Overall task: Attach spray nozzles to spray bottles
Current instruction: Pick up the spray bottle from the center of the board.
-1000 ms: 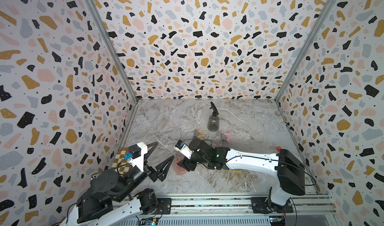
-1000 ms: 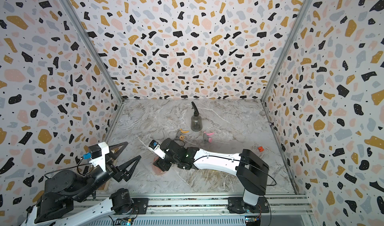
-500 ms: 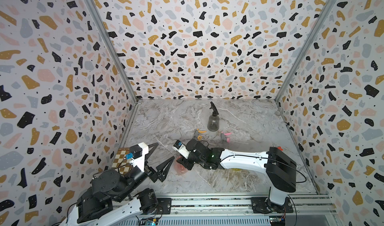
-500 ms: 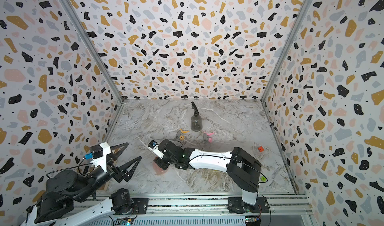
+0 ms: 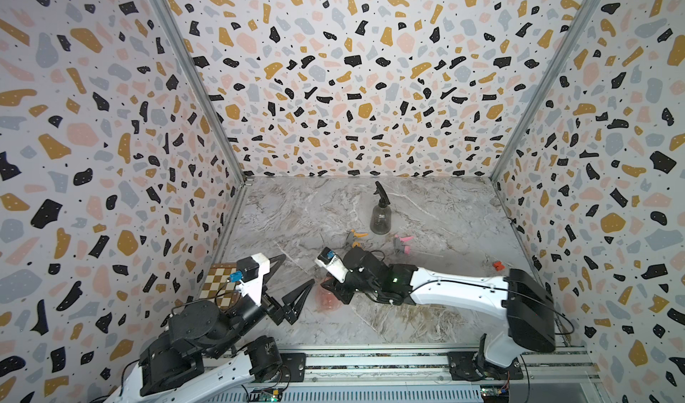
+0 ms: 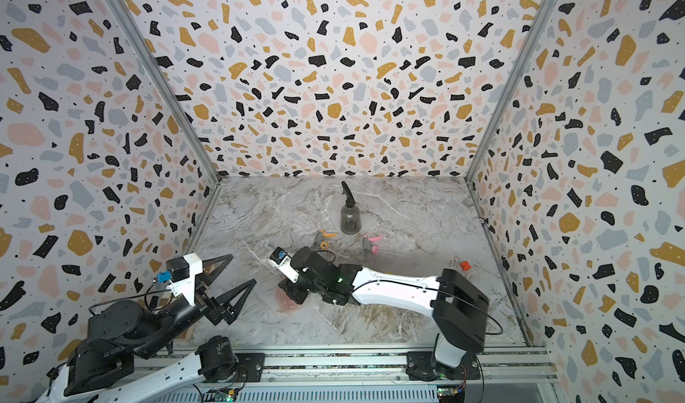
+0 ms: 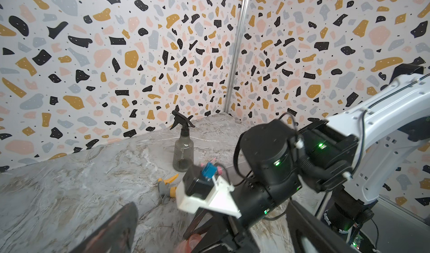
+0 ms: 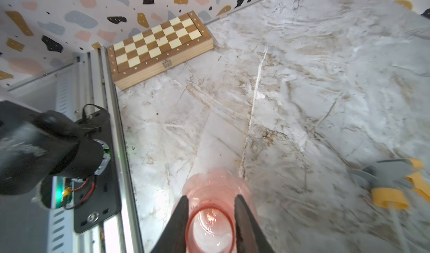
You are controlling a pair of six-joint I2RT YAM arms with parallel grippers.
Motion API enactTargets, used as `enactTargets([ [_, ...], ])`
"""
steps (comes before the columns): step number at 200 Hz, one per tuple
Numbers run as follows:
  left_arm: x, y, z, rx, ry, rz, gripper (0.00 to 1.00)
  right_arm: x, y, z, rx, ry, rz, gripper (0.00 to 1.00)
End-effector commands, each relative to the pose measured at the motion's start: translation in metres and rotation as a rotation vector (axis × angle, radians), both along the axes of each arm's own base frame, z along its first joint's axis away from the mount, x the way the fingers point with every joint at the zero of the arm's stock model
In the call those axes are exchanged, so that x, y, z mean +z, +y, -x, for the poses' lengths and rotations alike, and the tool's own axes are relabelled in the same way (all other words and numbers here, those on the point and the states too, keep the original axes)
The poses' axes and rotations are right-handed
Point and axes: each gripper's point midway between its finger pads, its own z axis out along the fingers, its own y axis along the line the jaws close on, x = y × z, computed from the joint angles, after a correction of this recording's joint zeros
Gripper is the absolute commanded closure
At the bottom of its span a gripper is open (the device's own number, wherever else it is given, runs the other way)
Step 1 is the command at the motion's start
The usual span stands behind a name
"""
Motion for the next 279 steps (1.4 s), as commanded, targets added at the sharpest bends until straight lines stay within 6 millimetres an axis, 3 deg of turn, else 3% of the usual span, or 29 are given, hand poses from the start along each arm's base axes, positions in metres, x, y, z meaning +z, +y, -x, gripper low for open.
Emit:
enactTargets([
  [1,0.012,-0.022,0.009,-0.110,-0.016,0.011,0.01,0.043,-0.044,0.014,-0.032,0.009,-0.045,1.00],
  [25,0.005,-0.055,0.020,-0.262,0.011,-0.028,0.01,0.063,-0.092,0.034,-0.046,0.037,-0.064,1.00],
  [46,-0.004,-0.084,0.031,-0.401,0.037,-0.051,0.01,0.084,-0.122,0.058,0.000,0.074,-0.101,1.00],
  [79,-0.016,-0.123,0.059,-0.663,0.067,-0.086,0.01,0.115,-0.147,0.095,0.124,0.134,-0.169,1.00],
  [105,-0.027,-0.141,0.071,-0.786,0.102,-0.128,0.01,0.141,-0.157,0.118,0.231,0.162,-0.229,1.00],
  [129,-0.029,-0.146,0.079,-0.850,0.106,-0.121,0.01,0.165,-0.161,0.129,0.288,0.152,-0.284,1.00],
  [150,-0.027,-0.146,0.092,-0.927,0.105,-0.092,0.01,0.182,-0.160,0.124,0.276,0.106,-0.318,1.00],
  [194,-0.027,-0.146,0.093,-0.925,0.117,-0.048,0.01,0.221,-0.148,0.117,0.282,0.031,-0.448,1.00],
  [232,-0.028,-0.144,0.091,-0.908,0.126,-0.038,0.01,0.240,-0.133,0.114,0.304,-0.004,-0.504,1.00],
  [279,-0.026,-0.142,0.091,-0.904,0.123,-0.032,0.00,0.248,-0.125,0.111,0.315,-0.013,-0.526,1.00],
])
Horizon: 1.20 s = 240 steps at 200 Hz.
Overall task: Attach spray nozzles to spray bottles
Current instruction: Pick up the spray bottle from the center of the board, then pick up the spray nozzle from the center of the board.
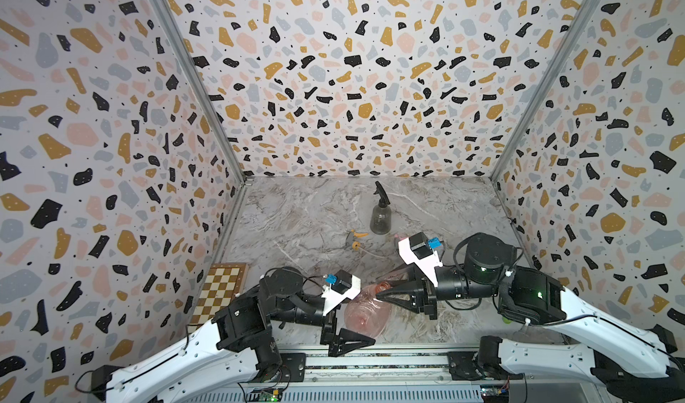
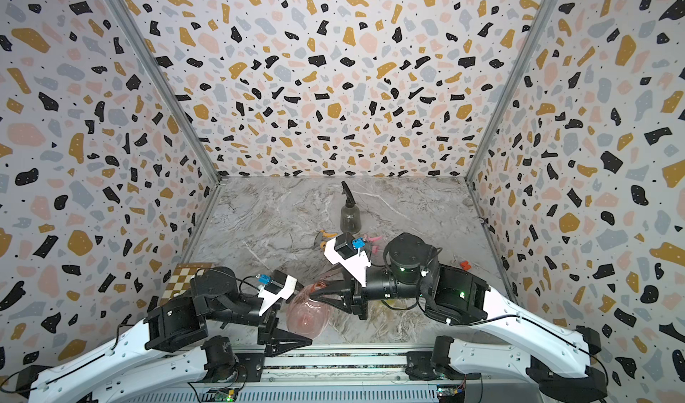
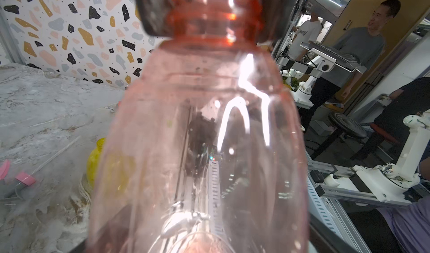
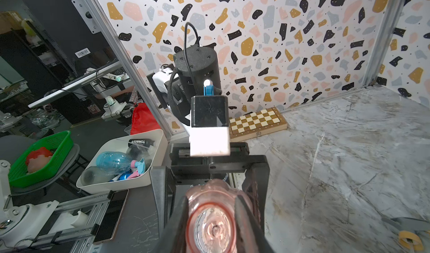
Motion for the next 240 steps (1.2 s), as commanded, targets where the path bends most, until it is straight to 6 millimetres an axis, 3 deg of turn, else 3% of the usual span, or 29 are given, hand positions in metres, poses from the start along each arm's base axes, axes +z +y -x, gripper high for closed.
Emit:
enactTargets([
  [1,0.011,0.001,0.003,-0.012,-0.020,0.052,0.00,0.037,-0.004,0.002,0.008,-0.052,-0.109,1.00],
  [43,0.013,0.003,0.004,-0.008,-0.025,0.063,0.06,0.039,-0.006,0.000,-0.006,-0.052,-0.123,1.00],
  [108,0.017,0.004,0.004,-0.009,-0.028,0.071,0.24,0.038,-0.006,-0.001,-0.012,-0.044,-0.127,1.00],
  [116,0.018,0.004,0.005,-0.010,-0.029,0.073,0.27,0.039,-0.006,-0.001,-0.017,-0.044,-0.127,0.91],
  [135,0.021,0.005,0.004,-0.006,-0.032,0.078,0.39,0.045,-0.011,-0.005,-0.045,-0.050,-0.138,0.51],
  [141,0.020,0.005,0.004,-0.001,-0.033,0.075,0.44,0.048,-0.013,-0.009,-0.070,-0.053,-0.143,0.43],
  [159,0.021,0.007,0.002,0.015,-0.036,0.076,0.61,0.058,-0.026,-0.024,-0.159,-0.063,-0.159,0.32],
  [178,0.024,0.012,0.000,0.043,-0.045,0.079,0.81,0.056,-0.042,-0.053,-0.277,-0.055,-0.148,0.29],
  [195,0.030,0.020,-0.007,0.106,-0.063,0.082,1.00,0.038,-0.054,-0.086,-0.370,-0.009,-0.111,0.29],
  [214,0.040,0.033,-0.021,0.227,-0.091,0.093,1.00,-0.004,-0.059,-0.127,-0.451,0.075,-0.031,0.29],
  [240,0.054,0.056,-0.039,0.391,-0.122,0.124,1.00,-0.093,-0.053,-0.176,-0.567,0.177,0.135,0.30],
])
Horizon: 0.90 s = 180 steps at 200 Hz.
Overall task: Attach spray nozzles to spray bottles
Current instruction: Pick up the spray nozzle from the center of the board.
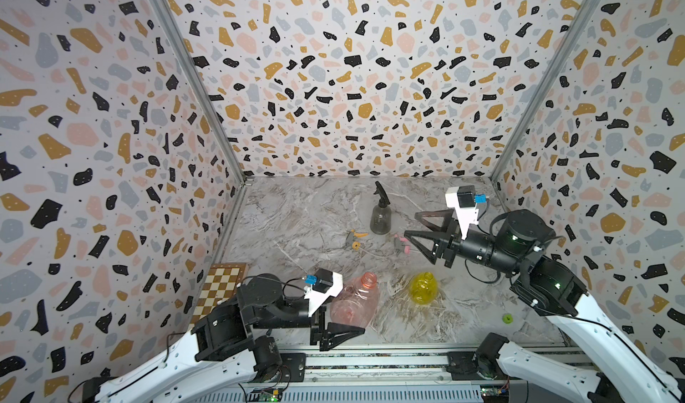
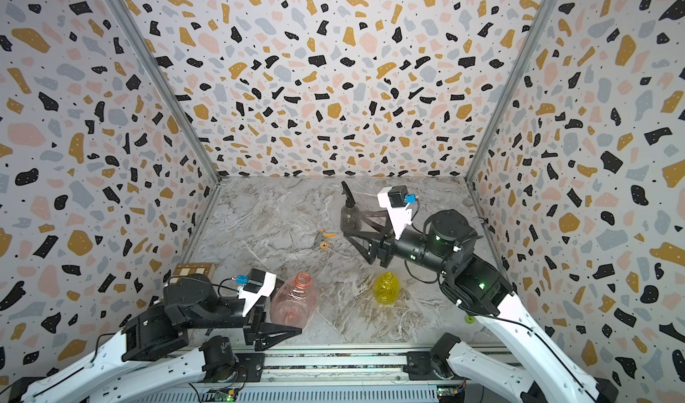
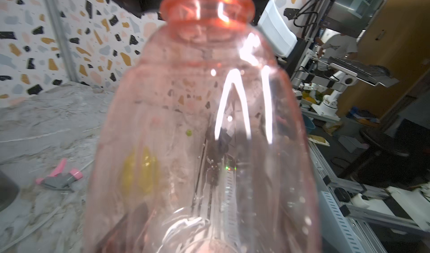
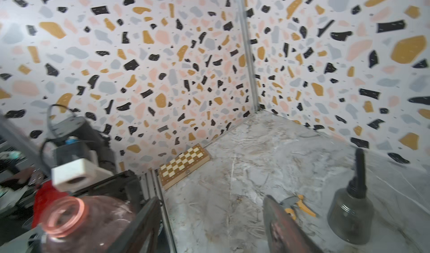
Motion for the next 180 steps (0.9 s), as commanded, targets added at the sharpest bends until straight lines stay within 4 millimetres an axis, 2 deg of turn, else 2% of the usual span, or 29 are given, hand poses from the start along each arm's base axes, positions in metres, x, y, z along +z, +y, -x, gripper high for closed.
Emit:
enactTargets([
  [1,0.032,0.026,-0.021,0.186,-0.065,0.074,1.00,-0.091,0.014,-0.036,-0.042,0.189,0.142,0.30],
  [19,0.042,0.039,-0.025,0.246,-0.076,0.101,1.00,-0.153,0.032,-0.054,-0.030,0.292,0.257,0.30],
  [38,0.048,0.045,-0.022,0.253,-0.086,0.112,1.00,-0.202,0.053,-0.069,-0.048,0.322,0.383,0.30],
  [58,0.050,0.049,-0.022,0.258,-0.092,0.112,1.00,-0.238,0.078,-0.086,-0.040,0.349,0.477,0.30],
  [86,0.049,0.053,-0.023,0.279,-0.092,0.104,1.00,-0.281,0.100,-0.123,-0.094,0.376,0.632,0.31],
  [120,0.050,0.062,-0.022,0.295,-0.097,0.115,1.00,-0.320,0.119,-0.156,-0.134,0.380,0.794,0.35],
  [153,0.050,0.068,-0.018,0.297,-0.100,0.128,1.00,-0.340,0.123,-0.183,-0.181,0.347,0.936,0.40],
  [180,0.048,0.072,-0.018,0.306,-0.100,0.125,1.00,-0.351,0.129,-0.190,-0.161,0.338,0.996,0.39],
])
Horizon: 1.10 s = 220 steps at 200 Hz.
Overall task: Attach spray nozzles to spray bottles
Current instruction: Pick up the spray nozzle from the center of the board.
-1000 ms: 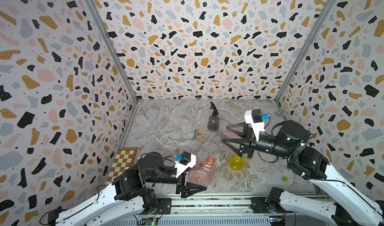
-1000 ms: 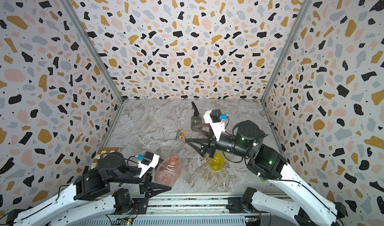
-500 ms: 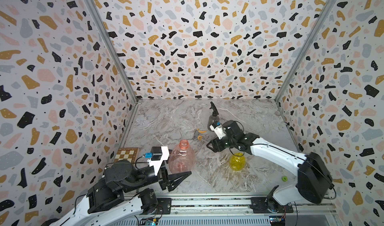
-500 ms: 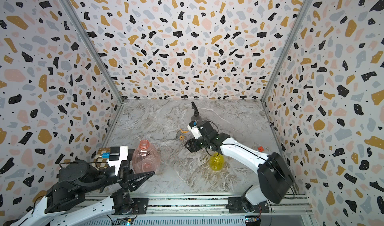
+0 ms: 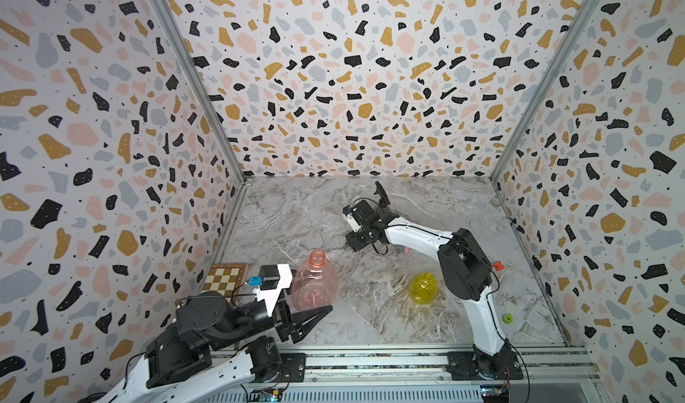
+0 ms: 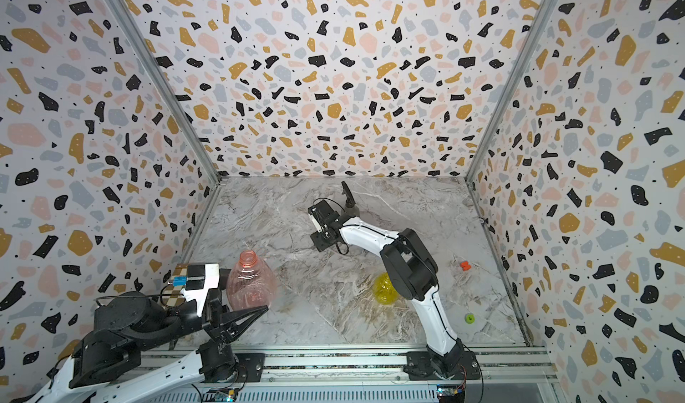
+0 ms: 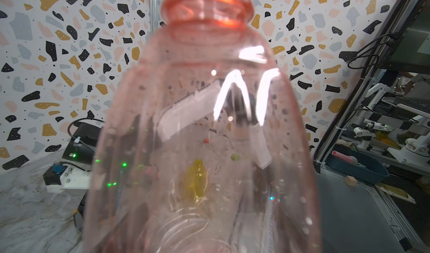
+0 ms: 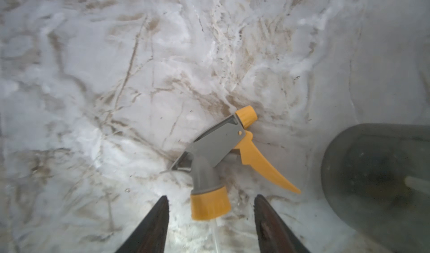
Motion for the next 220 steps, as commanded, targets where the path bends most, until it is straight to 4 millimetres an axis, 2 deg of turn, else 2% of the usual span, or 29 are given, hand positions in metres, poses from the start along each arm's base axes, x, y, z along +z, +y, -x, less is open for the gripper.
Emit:
enactTargets([
  [1,0.017,0.009,0.002,0.014,-0.037,0.047,1.00,0.004,-0.007,0.000,0.033,-0.010,0.110,0.39],
  [54,0.018,0.014,0.003,0.025,-0.042,0.051,1.00,-0.015,0.005,-0.002,0.060,0.039,0.150,0.49],
  [101,0.015,0.013,0.001,0.032,-0.039,0.042,1.00,-0.027,0.014,-0.005,0.090,0.079,0.175,0.47],
  [129,0.014,0.011,0.001,0.028,-0.037,0.035,1.00,-0.036,0.013,0.000,0.105,0.111,0.189,0.55],
  [152,0.013,0.009,-0.001,0.030,-0.038,0.031,1.00,-0.032,0.016,0.001,0.109,0.115,0.168,0.69],
  [176,0.013,0.009,-0.002,0.035,-0.037,0.031,1.00,-0.014,0.027,0.001,0.130,0.095,0.091,0.78],
  [186,0.013,0.009,-0.002,0.037,-0.038,0.032,1.00,0.003,0.036,0.002,0.144,0.064,0.034,0.79],
  [202,0.012,0.009,-0.003,0.042,-0.037,0.030,1.00,0.041,0.049,0.009,0.171,0.005,-0.079,0.80],
  [220,0.011,0.010,-0.004,0.049,-0.038,0.026,1.00,0.100,0.059,0.020,0.188,-0.065,-0.253,0.82],
])
